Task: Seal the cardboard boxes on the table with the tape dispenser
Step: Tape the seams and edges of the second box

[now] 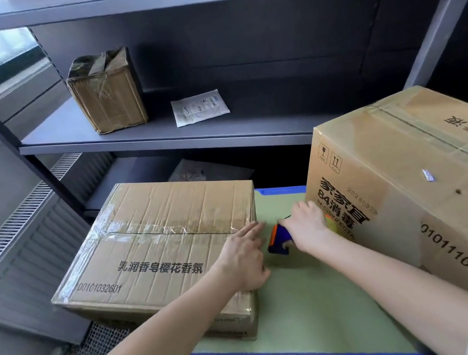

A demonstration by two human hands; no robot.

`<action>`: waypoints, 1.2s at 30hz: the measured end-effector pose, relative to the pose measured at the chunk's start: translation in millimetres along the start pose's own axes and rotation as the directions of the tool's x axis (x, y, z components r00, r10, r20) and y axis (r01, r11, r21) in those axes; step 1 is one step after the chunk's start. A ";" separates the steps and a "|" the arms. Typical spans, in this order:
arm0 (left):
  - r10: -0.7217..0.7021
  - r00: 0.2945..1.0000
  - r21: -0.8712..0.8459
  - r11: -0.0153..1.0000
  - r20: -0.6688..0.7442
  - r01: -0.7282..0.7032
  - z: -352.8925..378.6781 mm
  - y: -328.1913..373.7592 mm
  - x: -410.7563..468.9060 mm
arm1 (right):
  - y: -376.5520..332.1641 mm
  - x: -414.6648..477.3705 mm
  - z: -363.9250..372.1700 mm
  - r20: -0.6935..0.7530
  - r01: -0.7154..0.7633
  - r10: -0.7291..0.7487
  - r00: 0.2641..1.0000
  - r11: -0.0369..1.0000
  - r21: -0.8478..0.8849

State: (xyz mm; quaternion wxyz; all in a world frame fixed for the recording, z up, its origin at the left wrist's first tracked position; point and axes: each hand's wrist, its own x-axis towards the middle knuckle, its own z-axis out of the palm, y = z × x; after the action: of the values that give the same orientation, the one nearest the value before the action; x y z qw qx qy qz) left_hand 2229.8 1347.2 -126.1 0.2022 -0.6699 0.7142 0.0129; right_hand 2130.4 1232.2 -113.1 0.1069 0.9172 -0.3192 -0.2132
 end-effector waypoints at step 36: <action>-0.144 0.955 -0.667 0.742 -0.260 -0.070 15.8 -36.9 -40.6 | -44.8 -32.2 -22.2 -0.513 0.047 0.358 0.781 0.784 0.619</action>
State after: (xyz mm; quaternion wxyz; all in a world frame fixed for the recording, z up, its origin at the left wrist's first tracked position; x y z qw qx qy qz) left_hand 2270.5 1386.7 -118.9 -0.1599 -0.7060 0.6701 0.1643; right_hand 2142.1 1288.5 -97.9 -0.0750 0.8893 -0.3972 0.2141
